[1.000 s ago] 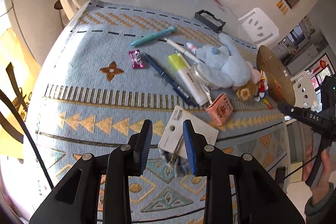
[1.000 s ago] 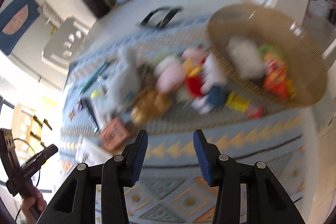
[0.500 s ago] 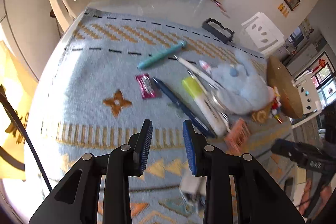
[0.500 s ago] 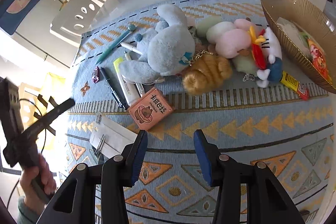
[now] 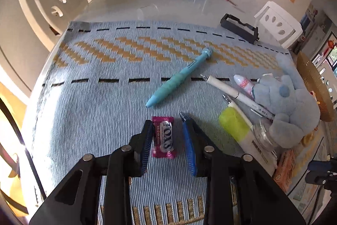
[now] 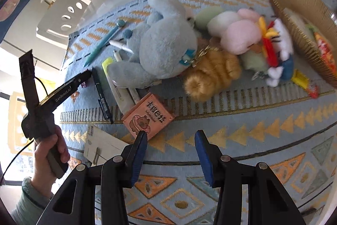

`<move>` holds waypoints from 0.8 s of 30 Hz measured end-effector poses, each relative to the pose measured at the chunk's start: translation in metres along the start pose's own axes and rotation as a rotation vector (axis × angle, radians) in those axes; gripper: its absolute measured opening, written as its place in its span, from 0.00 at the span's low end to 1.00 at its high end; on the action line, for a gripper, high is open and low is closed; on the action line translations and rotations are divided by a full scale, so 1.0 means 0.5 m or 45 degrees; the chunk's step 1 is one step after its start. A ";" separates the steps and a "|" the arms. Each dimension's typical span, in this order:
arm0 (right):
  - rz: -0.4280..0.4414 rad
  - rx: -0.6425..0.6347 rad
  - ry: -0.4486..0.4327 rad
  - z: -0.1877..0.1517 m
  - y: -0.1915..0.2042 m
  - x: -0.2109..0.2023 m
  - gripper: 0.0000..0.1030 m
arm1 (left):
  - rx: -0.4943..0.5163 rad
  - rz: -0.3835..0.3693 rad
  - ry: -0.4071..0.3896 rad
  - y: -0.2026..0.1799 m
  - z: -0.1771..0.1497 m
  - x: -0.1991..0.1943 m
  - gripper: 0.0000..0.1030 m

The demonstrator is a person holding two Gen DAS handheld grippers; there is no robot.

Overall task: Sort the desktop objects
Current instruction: 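Move the left tool to the pink candy pack and grasp it, then hold the pink candy pack with the left tool while the right tool grasps the brown capybara box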

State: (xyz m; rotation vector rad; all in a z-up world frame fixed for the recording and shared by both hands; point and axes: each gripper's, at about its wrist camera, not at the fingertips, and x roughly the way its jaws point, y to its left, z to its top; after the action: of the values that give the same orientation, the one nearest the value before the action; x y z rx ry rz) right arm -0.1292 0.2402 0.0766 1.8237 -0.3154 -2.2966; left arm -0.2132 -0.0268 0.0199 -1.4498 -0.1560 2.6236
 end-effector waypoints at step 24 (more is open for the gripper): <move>0.119 0.310 0.131 0.053 0.035 0.103 0.57 | -0.027 -0.168 -0.003 0.016 -0.067 -0.088 0.13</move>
State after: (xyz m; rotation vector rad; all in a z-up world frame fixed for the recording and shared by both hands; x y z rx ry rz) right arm -0.1661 0.2103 0.0395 1.9827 -0.6745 -2.1729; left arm -0.1623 -0.0416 0.0378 -1.3922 -0.2713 2.5257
